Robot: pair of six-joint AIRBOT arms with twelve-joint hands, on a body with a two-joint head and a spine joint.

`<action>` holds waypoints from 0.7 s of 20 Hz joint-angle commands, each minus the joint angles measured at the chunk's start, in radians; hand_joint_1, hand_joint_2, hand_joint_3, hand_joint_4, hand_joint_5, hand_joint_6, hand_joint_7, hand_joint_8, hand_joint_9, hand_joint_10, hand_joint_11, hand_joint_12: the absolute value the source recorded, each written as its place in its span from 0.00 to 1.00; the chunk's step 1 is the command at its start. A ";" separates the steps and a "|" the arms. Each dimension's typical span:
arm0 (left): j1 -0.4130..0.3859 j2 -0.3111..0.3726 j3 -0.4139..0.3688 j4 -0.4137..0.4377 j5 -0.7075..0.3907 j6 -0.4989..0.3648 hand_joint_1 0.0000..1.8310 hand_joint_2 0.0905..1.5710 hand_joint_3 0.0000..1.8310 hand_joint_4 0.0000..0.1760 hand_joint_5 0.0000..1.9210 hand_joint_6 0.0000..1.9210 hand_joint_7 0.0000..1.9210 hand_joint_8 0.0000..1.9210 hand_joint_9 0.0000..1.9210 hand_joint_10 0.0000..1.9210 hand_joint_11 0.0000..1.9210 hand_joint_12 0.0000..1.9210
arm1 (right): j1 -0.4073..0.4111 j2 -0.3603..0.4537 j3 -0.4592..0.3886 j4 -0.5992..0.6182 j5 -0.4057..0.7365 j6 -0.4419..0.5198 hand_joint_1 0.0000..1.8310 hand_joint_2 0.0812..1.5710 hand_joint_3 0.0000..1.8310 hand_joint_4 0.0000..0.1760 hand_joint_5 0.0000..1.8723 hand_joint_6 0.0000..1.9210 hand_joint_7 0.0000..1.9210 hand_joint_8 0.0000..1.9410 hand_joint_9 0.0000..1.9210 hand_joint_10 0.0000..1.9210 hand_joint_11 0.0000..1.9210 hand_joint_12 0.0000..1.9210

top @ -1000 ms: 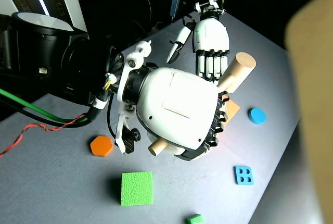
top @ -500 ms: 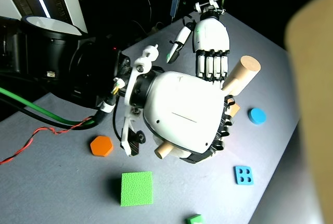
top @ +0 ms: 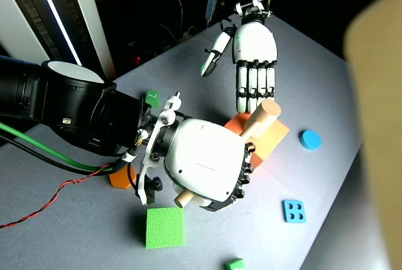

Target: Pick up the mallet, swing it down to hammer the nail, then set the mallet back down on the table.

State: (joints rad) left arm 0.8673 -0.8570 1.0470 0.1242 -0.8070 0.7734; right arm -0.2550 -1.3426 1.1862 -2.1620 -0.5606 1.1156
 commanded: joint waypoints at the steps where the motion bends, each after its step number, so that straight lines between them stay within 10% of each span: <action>1: -0.002 0.006 0.003 -0.013 -0.073 0.000 0.00 0.72 0.00 0.00 0.06 0.01 0.06 0.00 0.05 0.00 0.04 0.05 | 0.029 0.009 -0.002 -0.058 -0.084 0.003 0.28 1.00 0.01 1.00 0.71 1.00 0.82 1.00 0.88 1.00 0.96 1.00; 14: -0.002 0.006 0.002 -0.013 -0.073 0.000 0.00 0.72 0.00 0.00 0.06 0.00 0.06 0.00 0.05 0.00 0.03 0.05 | -0.018 0.310 -0.307 -0.202 -0.075 0.025 0.27 1.00 0.01 1.00 0.72 1.00 0.82 1.00 0.89 1.00 0.97 1.00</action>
State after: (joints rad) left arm 0.8669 -0.8570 1.0470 0.1234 -0.8165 0.7734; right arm -0.2779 -1.0355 0.8833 -2.3047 -0.5705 1.1309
